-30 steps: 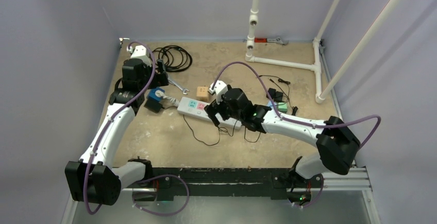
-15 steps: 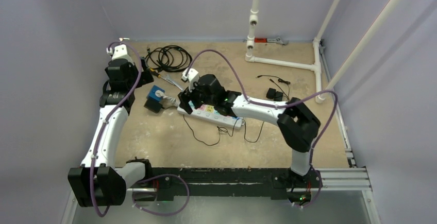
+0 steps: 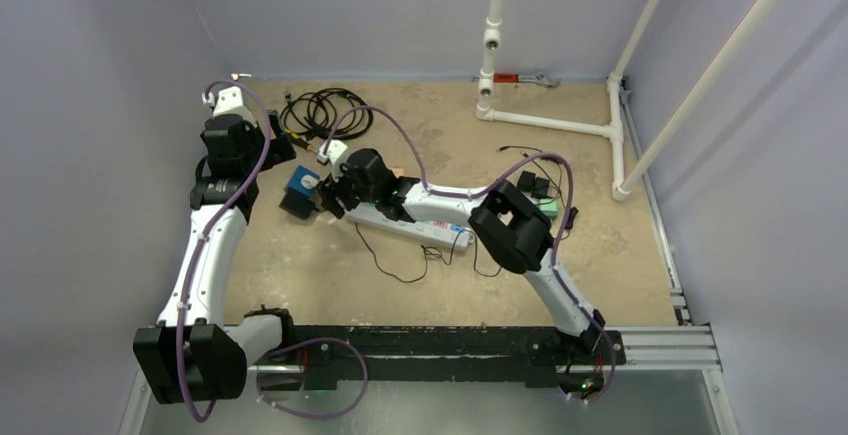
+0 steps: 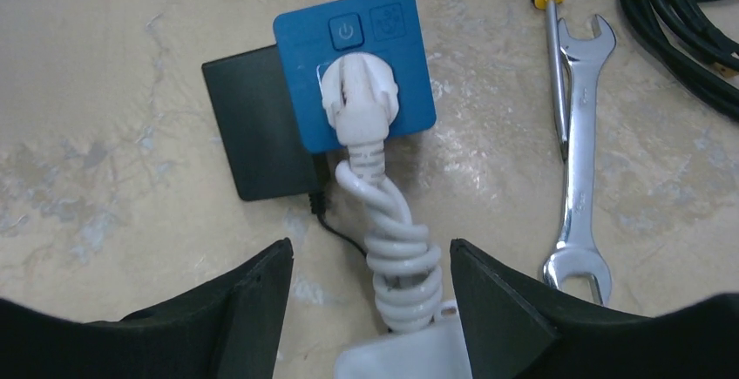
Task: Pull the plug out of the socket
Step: Move the socket to the center of the board, then pick up the socket from the center of the board.
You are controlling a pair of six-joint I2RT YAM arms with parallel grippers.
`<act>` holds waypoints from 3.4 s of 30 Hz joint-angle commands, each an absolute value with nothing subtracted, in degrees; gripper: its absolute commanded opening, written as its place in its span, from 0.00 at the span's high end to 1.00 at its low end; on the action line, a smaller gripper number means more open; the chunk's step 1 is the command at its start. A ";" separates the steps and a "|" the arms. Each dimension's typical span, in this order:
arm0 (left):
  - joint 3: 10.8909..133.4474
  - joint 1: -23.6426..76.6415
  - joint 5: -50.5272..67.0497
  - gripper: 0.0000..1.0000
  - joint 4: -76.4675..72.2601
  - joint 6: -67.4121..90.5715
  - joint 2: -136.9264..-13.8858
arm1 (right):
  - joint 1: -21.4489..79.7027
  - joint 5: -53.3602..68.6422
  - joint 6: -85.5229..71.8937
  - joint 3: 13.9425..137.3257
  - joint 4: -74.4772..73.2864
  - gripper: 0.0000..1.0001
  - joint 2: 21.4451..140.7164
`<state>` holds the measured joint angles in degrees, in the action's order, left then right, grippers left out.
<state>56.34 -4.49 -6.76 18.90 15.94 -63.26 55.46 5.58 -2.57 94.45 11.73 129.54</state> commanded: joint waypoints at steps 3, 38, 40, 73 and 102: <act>56.79 -4.89 -4.04 0.01 16.97 16.35 -62.70 | 56.19 3.78 -0.29 102.81 13.26 0.38 133.25; 55.31 -3.62 6.87 0.04 15.47 18.30 -66.44 | 58.58 -6.87 -7.77 45.15 23.10 0.43 89.29; 55.30 -3.08 6.69 0.04 15.55 18.06 -66.57 | 58.54 -6.71 -8.58 46.42 21.77 0.32 88.16; 56.15 7.21 14.96 0.04 16.18 17.73 -75.16 | 58.55 -7.98 -7.00 57.34 15.64 0.46 102.05; 52.06 15.75 52.44 0.02 -3.11 24.26 -77.85 | 59.67 -18.61 3.31 36.24 41.02 1.00 72.65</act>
<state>52.51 14.68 48.45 1.08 23.42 -78.00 59.13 -16.91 1.58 35.14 29.12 74.24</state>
